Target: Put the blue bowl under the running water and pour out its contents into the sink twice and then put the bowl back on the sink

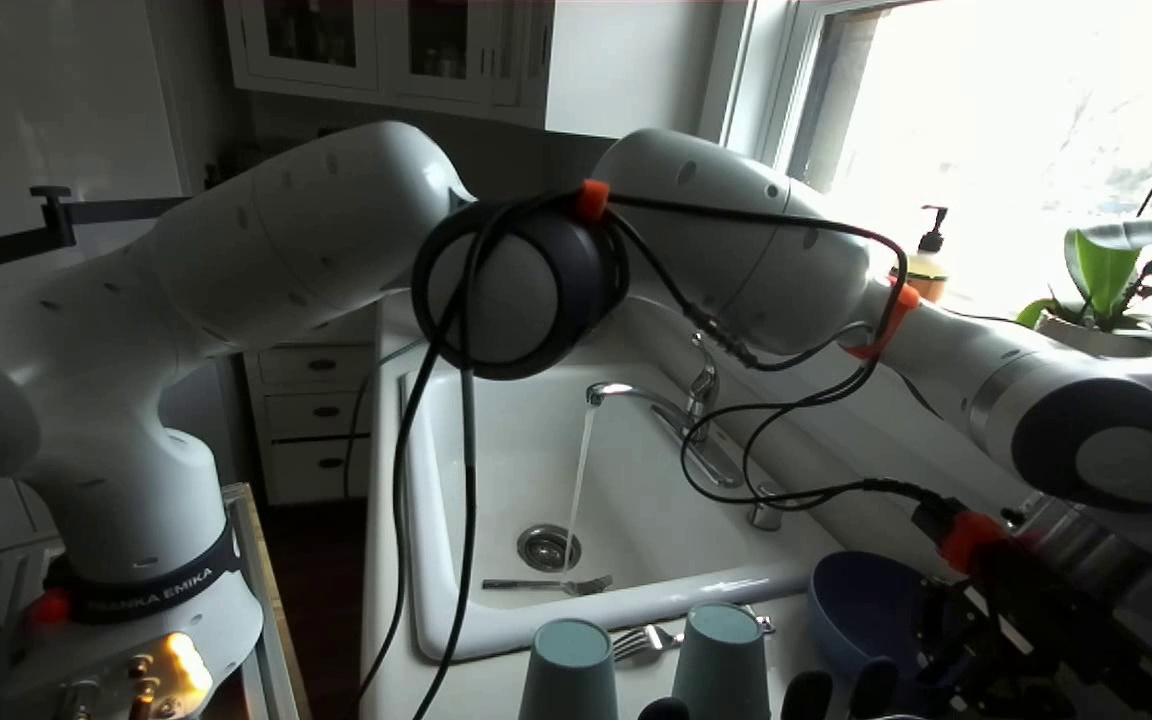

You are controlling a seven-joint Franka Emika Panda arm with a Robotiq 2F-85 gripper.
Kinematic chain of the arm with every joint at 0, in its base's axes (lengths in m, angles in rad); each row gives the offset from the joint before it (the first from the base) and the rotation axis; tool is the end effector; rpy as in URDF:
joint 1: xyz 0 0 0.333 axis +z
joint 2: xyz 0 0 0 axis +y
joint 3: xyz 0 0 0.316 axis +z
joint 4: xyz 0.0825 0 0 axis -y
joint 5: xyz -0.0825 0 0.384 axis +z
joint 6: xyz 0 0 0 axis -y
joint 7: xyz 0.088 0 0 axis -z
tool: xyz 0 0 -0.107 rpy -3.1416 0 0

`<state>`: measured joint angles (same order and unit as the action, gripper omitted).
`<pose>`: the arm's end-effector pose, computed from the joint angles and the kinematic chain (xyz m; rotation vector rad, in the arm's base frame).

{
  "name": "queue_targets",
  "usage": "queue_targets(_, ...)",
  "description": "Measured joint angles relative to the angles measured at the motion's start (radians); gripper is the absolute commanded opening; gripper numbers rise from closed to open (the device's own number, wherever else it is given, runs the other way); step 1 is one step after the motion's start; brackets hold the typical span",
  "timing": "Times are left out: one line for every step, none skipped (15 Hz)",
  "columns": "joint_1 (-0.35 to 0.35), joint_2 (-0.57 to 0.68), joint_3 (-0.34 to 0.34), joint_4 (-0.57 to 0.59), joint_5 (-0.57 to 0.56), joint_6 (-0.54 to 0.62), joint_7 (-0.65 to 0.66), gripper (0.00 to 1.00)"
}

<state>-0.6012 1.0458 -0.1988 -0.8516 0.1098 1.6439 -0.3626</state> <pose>0.5821 -0.4951 0.2557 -2.9957 0.5788 0.3684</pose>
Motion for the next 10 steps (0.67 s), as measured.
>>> queue_targets(0.0,0.004,0.002,0.011,-0.001,-0.008,0.001,0.0)
queue_targets(0.001,0.006,0.002,0.02,-0.001,-0.02,0.0,0.0)
queue_targets(0.001,0.006,0.002,0.028,-0.001,-0.032,0.0,0.01)
queue_targets(0.002,0.006,0.002,0.037,0.0,-0.044,0.0,0.01)
queue_targets(0.004,0.007,0.003,0.044,0.0,-0.054,-0.001,0.01)
queue_targets(0.006,0.006,0.004,0.048,0.0,-0.066,-0.002,0.01)
queue_targets(0.008,0.006,0.006,0.053,0.0,-0.079,-0.003,0.01)
queue_targets(0.011,0.005,0.01,0.058,0.0,-0.093,-0.005,0.01)
queue_targets(0.014,0.002,0.014,0.061,0.001,-0.107,-0.008,0.01)
queue_targets(0.017,-0.003,0.021,0.066,0.001,-0.127,-0.012,0.01)
